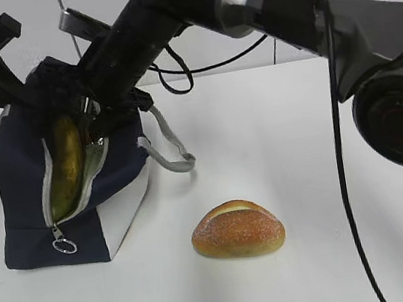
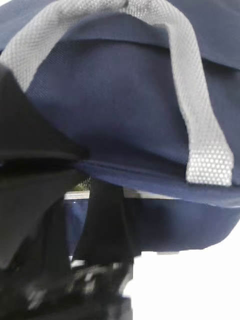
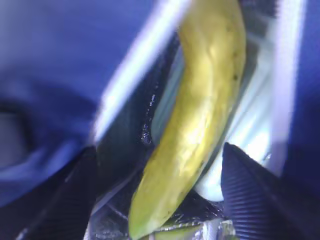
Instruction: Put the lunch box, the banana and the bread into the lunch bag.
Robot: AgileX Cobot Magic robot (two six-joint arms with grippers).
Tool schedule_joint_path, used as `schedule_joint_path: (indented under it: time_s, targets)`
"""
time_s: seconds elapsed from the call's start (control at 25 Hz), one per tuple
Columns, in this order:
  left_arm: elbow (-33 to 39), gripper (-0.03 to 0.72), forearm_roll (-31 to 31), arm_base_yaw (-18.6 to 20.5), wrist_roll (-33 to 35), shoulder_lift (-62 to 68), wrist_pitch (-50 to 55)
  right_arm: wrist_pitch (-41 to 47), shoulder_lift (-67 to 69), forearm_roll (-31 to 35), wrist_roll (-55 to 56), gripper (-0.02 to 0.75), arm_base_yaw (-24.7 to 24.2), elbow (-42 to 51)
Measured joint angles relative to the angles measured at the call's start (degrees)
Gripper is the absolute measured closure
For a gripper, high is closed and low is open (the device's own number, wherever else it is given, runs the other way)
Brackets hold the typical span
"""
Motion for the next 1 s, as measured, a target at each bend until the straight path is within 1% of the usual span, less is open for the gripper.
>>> schedule_joint_path:
  time_s: [0.12, 0.28, 0.4, 0.6, 0.68, 0.8, 0.92, 1.0]
  targets:
    - [0.0, 0.689, 0.0, 0.0, 0.0, 0.0, 0.0, 4.6, 0.0, -4.3, -0.7, 0.172, 0.0, -4.6]
    - [0.0, 0.689, 0.0, 0.0, 0.1, 0.0, 0.0, 6.1, -0.1, -12.2, -0.7, 0.172, 0.0, -9.7]
    - [0.0, 0.689, 0.0, 0.0, 0.1, 0.0, 0.1, 6.7, -0.8, -15.0, -0.6, 0.172, 0.0, -10.4]
    - [0.0, 0.689, 0.0, 0.0, 0.2, 0.0, 0.2, 7.1, -3.7, -22.2, -0.6, 0.173, 0.2, -9.7]
    - [0.0, 0.689, 0.0, 0.0, 0.2, 0.0, 0.2, 7.1, -7.0, -24.4, -0.6, 0.173, 0.3, -7.4]
    - [0.0, 0.689, 0.0, 0.0, 0.2, 0.0, 0.2, 7.1, -13.5, -27.9, -1.1, 0.172, 0.4, 1.3]
    - [0.0, 0.689, 0.0, 0.0, 0.2, 0.0, 0.2, 7.1, -22.0, -30.9, -3.6, 0.172, 0.4, 13.8]
    - [0.0, 0.689, 0.0, 0.0, 0.2, 0.0, 0.2, 7.1, -27.1, -31.5, -6.5, 0.172, 0.4, 23.2]
